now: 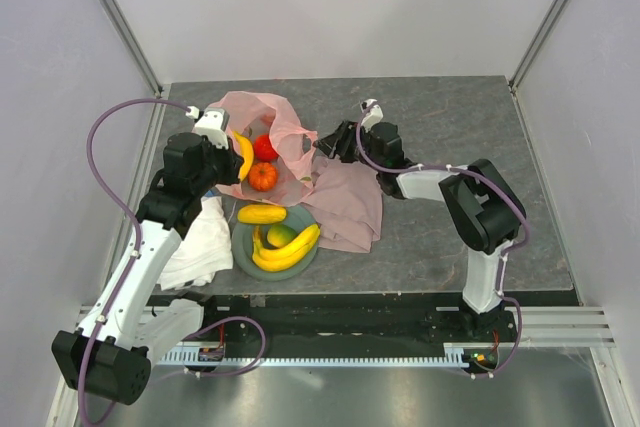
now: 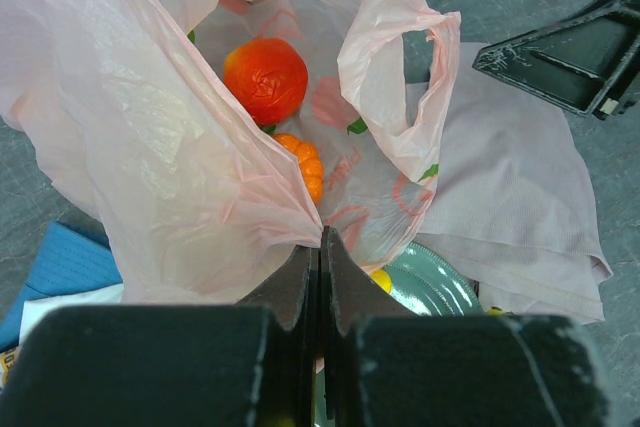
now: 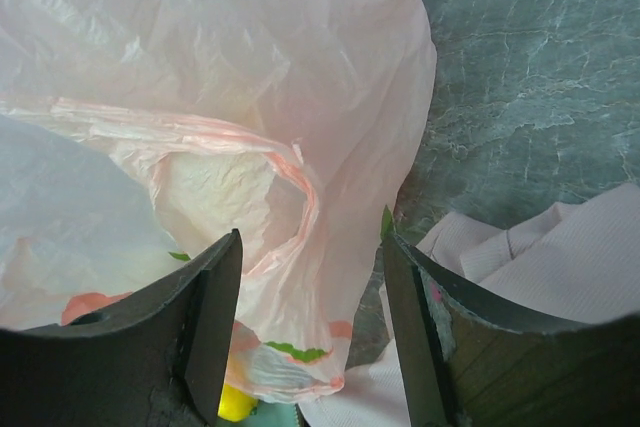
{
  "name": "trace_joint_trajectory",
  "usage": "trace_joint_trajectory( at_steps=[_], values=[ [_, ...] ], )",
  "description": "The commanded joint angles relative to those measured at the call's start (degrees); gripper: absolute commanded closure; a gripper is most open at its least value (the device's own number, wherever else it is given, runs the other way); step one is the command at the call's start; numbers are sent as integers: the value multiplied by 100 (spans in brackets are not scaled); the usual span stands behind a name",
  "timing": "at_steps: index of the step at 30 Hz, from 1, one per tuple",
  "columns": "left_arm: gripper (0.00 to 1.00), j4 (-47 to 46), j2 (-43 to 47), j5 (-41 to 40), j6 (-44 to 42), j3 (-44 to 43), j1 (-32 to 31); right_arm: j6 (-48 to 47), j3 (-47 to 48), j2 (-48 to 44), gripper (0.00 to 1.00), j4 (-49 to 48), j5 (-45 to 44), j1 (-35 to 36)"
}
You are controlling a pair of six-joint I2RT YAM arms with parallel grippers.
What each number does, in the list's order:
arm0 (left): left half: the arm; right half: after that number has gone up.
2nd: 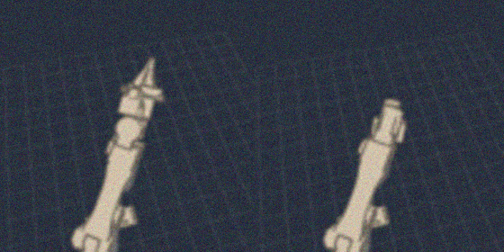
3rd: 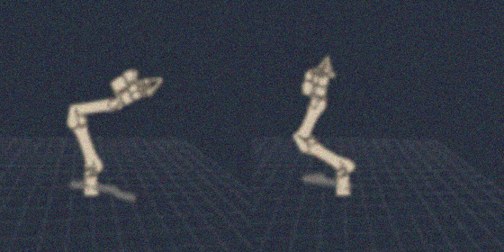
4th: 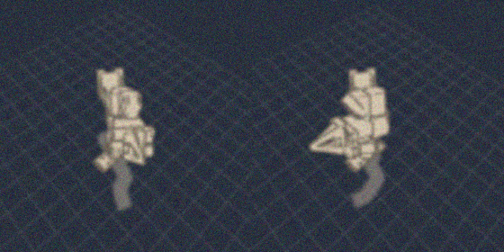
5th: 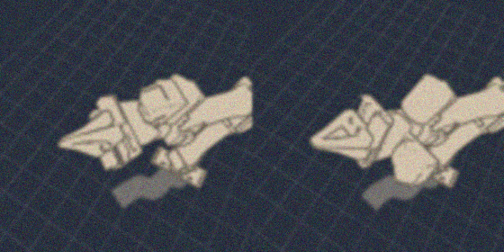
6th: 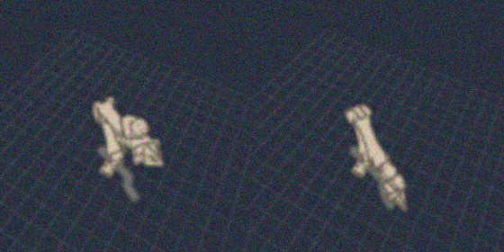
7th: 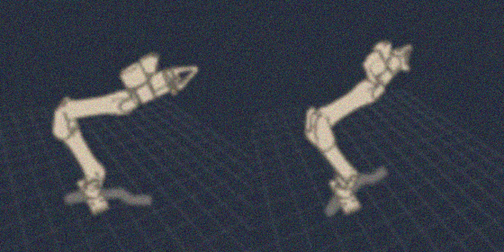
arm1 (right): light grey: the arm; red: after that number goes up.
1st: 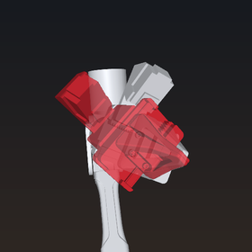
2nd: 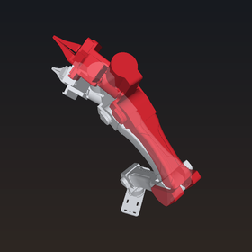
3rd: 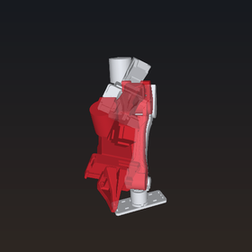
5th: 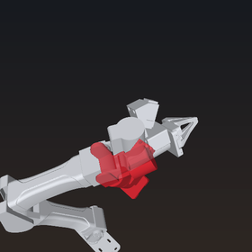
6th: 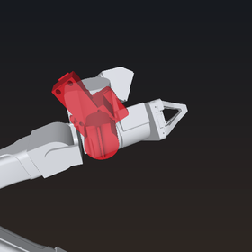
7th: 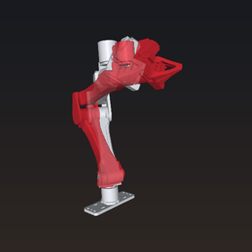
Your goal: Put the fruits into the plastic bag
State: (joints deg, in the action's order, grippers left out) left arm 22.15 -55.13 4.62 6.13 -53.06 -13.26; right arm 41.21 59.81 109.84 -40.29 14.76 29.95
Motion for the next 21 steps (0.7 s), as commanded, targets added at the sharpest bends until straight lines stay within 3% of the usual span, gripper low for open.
trace_joint_trajectory(
  at_steps=[1,7,11,14,15,16,21],
  values=[
    [99,-282,47,56,11,-12,-10,177,434,388,36,-330,237,19],
    [98,-273,38,74,11,6,-2,-61,874,687,44,-31,246,160],
    [98,-264,29,65,11,-20,-10,105,997,784,55,-425,422,195],
    [98,-273,20,100,194,-108,16,343,1137,802,77,-602,562,195],
    [99,-334,12,144,248,-134,33,396,1208,767,95,-576,589,195],
    [99,-387,3,205,283,-161,60,423,1287,732,100,-524,598,195],
    [98,-229,-383,645,547,-959,709,46,2349,380,100,617,396,186]
  ],
)
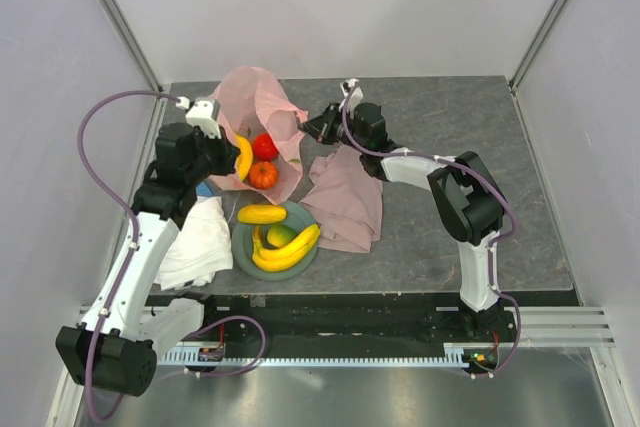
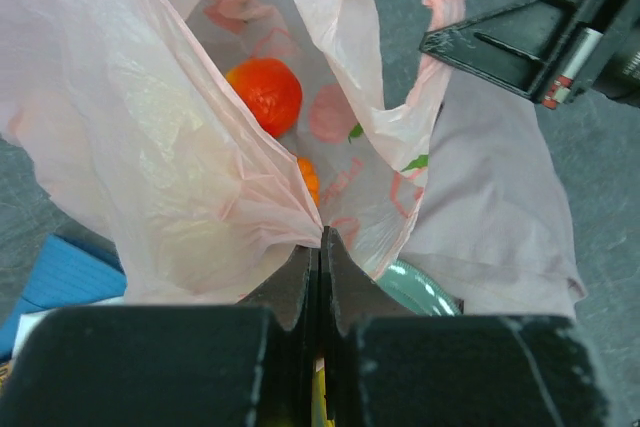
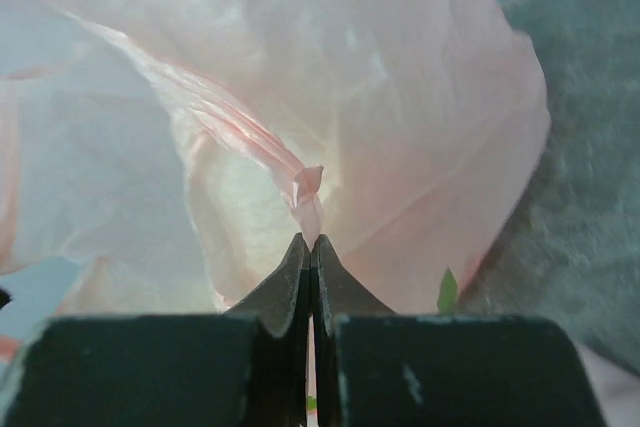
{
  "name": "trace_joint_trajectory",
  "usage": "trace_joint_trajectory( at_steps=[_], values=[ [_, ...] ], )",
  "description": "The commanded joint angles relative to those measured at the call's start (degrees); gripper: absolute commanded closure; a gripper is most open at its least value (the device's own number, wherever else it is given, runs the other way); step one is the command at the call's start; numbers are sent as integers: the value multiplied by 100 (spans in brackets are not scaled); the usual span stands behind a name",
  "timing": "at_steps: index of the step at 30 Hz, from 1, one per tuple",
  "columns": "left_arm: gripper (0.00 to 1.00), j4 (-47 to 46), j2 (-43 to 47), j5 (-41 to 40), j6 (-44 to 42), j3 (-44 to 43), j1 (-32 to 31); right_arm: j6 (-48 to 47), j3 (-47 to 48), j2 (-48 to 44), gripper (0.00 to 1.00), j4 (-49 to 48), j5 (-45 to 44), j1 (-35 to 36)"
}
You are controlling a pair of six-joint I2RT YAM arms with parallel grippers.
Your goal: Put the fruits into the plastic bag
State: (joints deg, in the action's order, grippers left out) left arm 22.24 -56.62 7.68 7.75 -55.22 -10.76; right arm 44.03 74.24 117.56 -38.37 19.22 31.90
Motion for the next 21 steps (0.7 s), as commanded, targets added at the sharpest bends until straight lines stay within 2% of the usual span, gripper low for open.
trace_joint_trajectory(
  at_steps=[1,7,12,15,21],
  values=[
    [99,-238,-270,374,438,-1032,574,-289,1282,-426,100,575,-85,0],
    [98,-326,-656,752,798,-2174,1364,-676,2453,-479,100,1515,-419,0],
    [98,-264,-1026,1252,930,-2669,1919,-878,2894,-479,100,1753,-621,-8],
    [98,-255,-1193,1551,992,-2678,2096,-966,2991,-401,100,1929,-674,-8],
    [99,-308,-1132,1746,931,-1897,2096,-879,2755,-154,100,2115,-350,0]
  ],
)
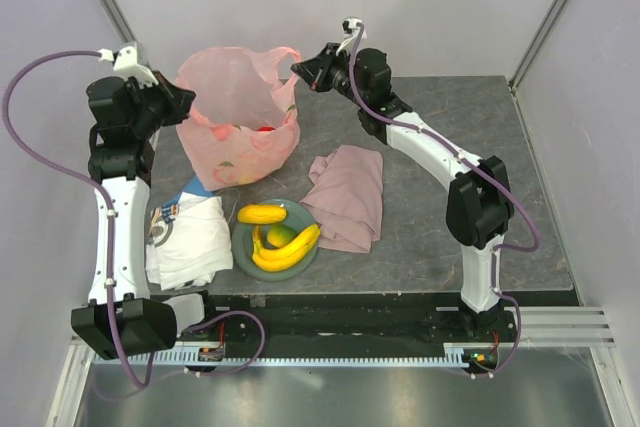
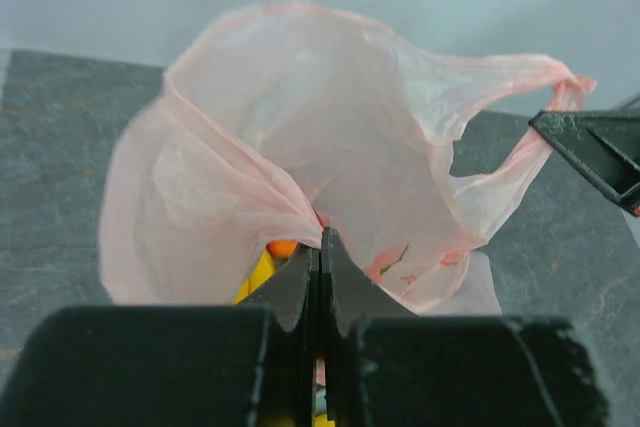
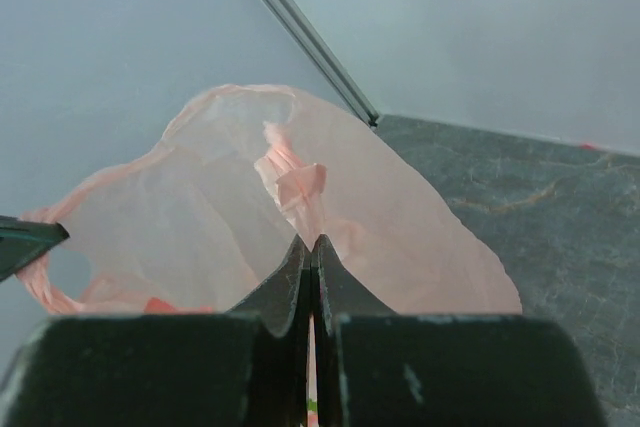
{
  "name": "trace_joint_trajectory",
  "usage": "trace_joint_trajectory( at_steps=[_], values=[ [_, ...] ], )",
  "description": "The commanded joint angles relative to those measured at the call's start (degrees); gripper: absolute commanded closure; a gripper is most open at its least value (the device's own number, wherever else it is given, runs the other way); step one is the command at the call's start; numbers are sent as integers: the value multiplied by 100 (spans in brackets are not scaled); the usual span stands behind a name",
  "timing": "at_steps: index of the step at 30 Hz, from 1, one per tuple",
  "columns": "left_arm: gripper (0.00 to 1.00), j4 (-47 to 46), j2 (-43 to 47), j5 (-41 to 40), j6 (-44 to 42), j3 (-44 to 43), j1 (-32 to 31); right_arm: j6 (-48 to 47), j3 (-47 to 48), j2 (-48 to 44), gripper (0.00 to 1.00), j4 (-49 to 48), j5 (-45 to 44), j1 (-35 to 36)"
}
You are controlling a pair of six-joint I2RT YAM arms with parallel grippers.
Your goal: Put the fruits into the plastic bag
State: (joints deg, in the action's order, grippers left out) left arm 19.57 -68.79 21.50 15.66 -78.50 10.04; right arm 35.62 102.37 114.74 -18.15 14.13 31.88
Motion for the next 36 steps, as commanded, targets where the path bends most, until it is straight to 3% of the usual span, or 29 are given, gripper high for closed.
trace_joint_trajectory(
  at_steps=[1,3,6,9,10,13,16,24,30,36],
  values=[
    [99,-41,112,347,78,641,15,-11,-320,49,100,-90,186,3],
    [99,-59,234,276,25,835,15,-19,-498,-21,100,-162,187,38],
    [98,-190,366,337,33,1195,7,-142,-551,-92,90,-57,257,55],
    [98,-401,498,504,95,1380,15,-335,-542,-232,68,66,318,55],
    [98,-436,542,522,95,1425,7,-388,-560,-354,54,118,310,55],
    [98,-489,551,549,78,1565,6,-660,-709,-662,33,189,275,55],
    [98,-472,560,645,86,1540,6,-897,-937,-1031,19,268,117,55],
    [99,-454,560,830,51,1425,6,-1521,-2315,-2427,16,452,-813,239],
    [99,-437,648,909,-1,1592,24,-2453,-2862,-2904,16,1320,-1982,1425],
    [99,-253,622,760,-160,1610,7,-2402,-3398,-2940,18,1709,-3055,2638]
  ],
)
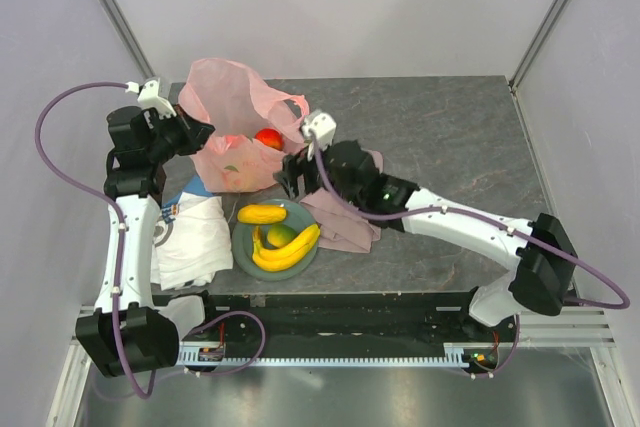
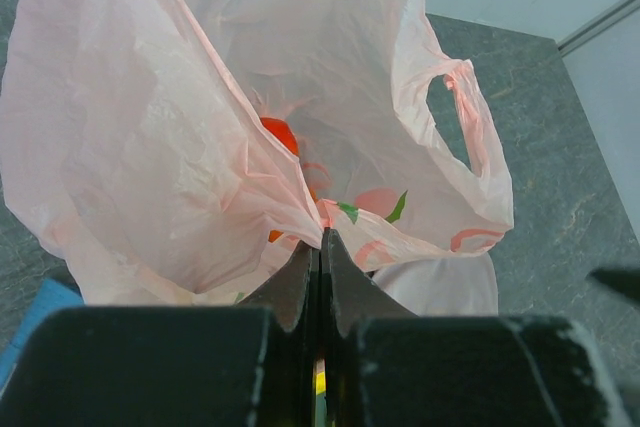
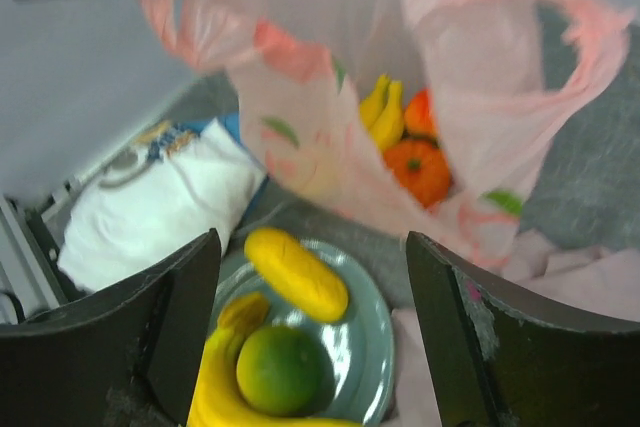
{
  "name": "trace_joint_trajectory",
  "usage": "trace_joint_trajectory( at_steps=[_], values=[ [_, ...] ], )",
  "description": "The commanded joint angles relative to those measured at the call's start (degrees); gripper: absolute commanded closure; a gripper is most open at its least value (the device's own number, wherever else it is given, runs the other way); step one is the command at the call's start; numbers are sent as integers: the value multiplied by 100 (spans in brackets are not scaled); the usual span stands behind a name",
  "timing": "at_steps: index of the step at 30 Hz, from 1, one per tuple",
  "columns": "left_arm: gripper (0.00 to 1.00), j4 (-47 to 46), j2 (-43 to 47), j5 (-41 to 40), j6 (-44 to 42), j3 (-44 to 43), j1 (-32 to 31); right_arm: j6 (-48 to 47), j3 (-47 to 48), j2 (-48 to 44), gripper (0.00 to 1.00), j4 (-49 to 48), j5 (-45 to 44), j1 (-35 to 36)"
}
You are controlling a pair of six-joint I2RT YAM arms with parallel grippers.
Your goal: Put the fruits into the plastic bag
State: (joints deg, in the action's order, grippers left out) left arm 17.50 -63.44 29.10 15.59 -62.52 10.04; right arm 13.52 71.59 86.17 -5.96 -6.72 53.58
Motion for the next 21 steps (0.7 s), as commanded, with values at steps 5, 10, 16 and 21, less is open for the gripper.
trace_joint_trajectory(
  at_steps=[5,10,16,21],
  values=[
    [98,-53,60,96,-101,12,6,-51,20,540,20,1183,-1560,1233],
    [99,-71,69,34,-92,30,7,72,495,1384,21,1861,-1464,1549],
    [99,-115,77,70,-65,38,6,230,926,1938,23,2142,-1296,1611],
    [99,-115,86,60,-83,47,6,344,1260,2307,24,2326,-1288,1611]
  ],
)
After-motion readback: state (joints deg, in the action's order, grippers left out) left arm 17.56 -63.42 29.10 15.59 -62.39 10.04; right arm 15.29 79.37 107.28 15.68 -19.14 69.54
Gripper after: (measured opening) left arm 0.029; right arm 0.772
